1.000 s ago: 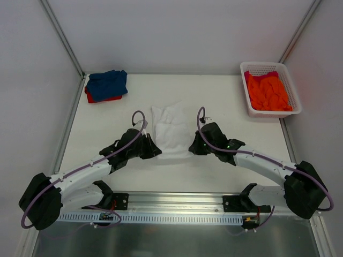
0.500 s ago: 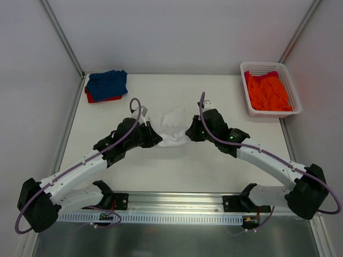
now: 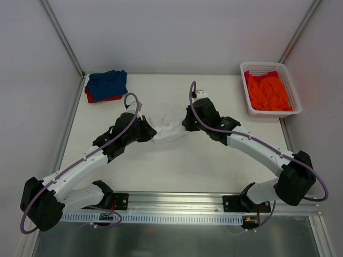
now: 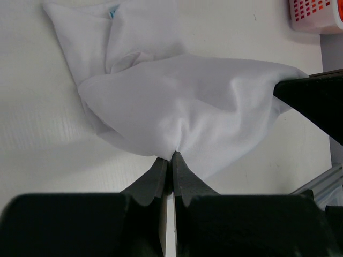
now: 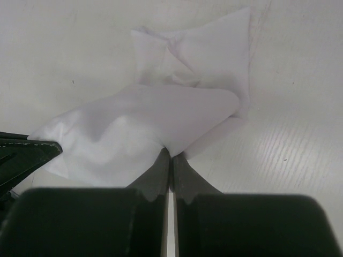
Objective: Fold and stack the t-shirts
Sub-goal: Fold the tshirt
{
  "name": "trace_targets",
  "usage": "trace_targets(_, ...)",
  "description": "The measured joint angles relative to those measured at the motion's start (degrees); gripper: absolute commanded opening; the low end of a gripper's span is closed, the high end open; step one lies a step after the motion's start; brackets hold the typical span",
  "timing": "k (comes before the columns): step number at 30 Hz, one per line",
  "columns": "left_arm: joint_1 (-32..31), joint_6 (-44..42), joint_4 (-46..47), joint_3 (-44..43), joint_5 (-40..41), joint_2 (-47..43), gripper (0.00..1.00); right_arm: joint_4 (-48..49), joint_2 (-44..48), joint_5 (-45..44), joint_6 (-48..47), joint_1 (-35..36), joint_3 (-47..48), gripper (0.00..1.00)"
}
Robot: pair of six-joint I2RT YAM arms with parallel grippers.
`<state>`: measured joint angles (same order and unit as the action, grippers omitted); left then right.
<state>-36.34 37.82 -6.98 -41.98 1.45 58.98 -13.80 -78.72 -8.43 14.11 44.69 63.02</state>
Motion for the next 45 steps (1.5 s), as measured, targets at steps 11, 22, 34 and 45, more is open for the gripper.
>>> trace_targets(11,5.01,-2.03,0.24,-2.29,0.28,5.2,0.0,0.68,-9.33,0.44,-0.94,-2.99,6.14,0.0)
trace_targets(22,7.72,-4.46,3.1,-7.06,-0.74,15.39,0.0,1.75,-16.15,2.25,-1.36,-6.45,10.82,0.0)
trace_targets(34,11.41,-6.97,5.99,-13.2,-3.98,26.73,0.0,2.86,-24.83,5.35,-1.73,-10.01,16.06,0.0)
trace_targets(45,15.47,-8.5,8.72,-19.67,-7.87,37.81,0.01,3.28,-33.68,8.92,-2.14,-13.16,22.6,0.01)
